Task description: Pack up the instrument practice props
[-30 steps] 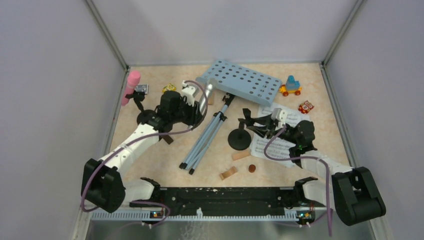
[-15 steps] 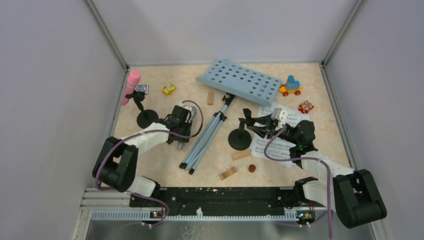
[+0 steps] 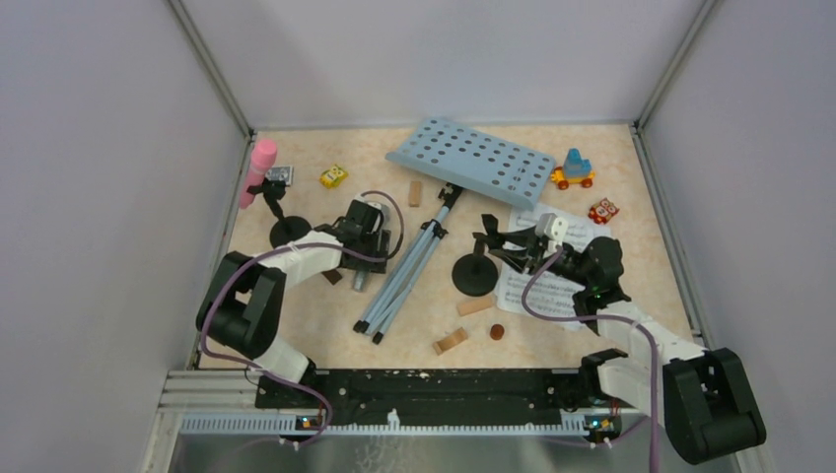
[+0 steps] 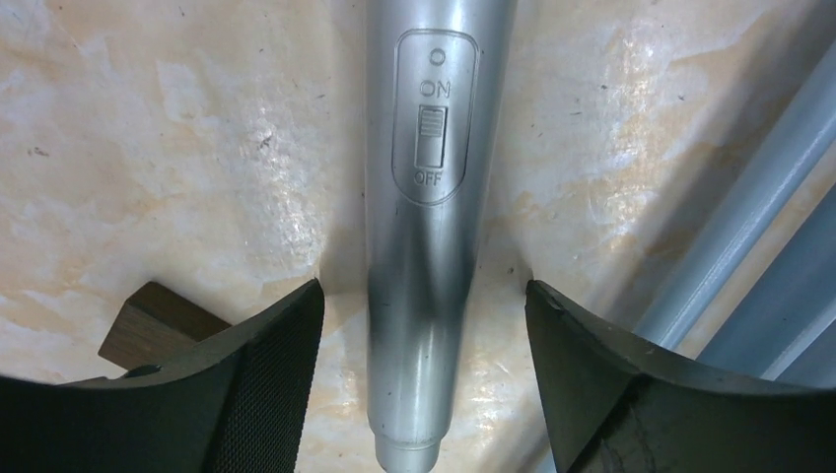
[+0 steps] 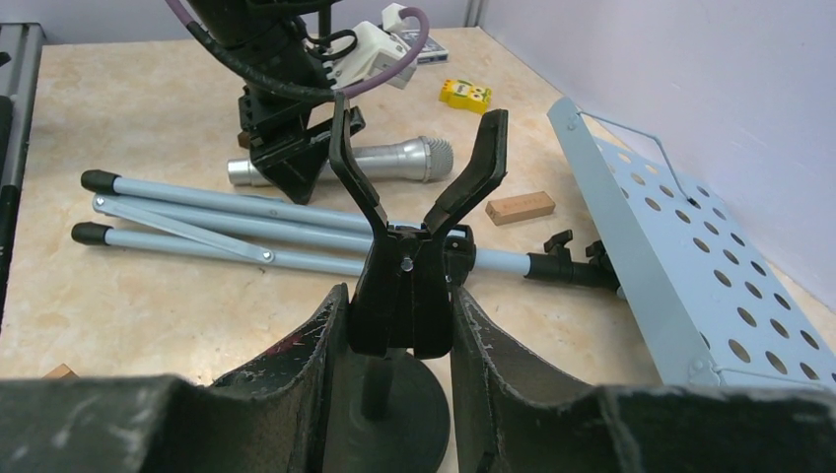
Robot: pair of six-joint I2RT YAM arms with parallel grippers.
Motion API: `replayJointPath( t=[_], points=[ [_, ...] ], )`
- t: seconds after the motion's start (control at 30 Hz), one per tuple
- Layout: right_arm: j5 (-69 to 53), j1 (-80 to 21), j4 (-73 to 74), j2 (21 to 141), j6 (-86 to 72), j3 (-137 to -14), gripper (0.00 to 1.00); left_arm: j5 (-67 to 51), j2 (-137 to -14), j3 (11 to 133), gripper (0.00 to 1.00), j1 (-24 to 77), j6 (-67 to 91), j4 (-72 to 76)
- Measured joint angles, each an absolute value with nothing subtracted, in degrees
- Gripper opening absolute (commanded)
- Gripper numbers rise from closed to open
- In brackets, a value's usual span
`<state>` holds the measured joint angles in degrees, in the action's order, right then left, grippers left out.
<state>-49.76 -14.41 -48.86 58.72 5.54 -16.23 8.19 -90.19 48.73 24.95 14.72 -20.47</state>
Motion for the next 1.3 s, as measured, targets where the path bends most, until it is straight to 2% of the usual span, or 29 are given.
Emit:
replayJointPath(
  t=[0.23,0.63,0.97,1.3],
  points=[
    [-48.45,-14.41,-45.82,56.55,5.91,-16.25,0.35,8.14,-86.52,48.62,0.98,24.95,15.14,-22.24],
    [-45.80,-14.41,-35.66,51.37,6.66,-19.51,0.56,5.06,-71.44,48.97,0.99,24.95,14.90,-23.11],
    [-43.68,-14.41,-29.54,45.15,9.04,-24.56,0.60,-1.80,-57.67,46.65,0.99,24.95,14.90,-18.83],
    [-42.92,-14.41,-22.90,43.92,9.52,-25.19,0.59,-3.27,-54.06,44.47,0.99,24.95,14.68,-18.68]
  ],
)
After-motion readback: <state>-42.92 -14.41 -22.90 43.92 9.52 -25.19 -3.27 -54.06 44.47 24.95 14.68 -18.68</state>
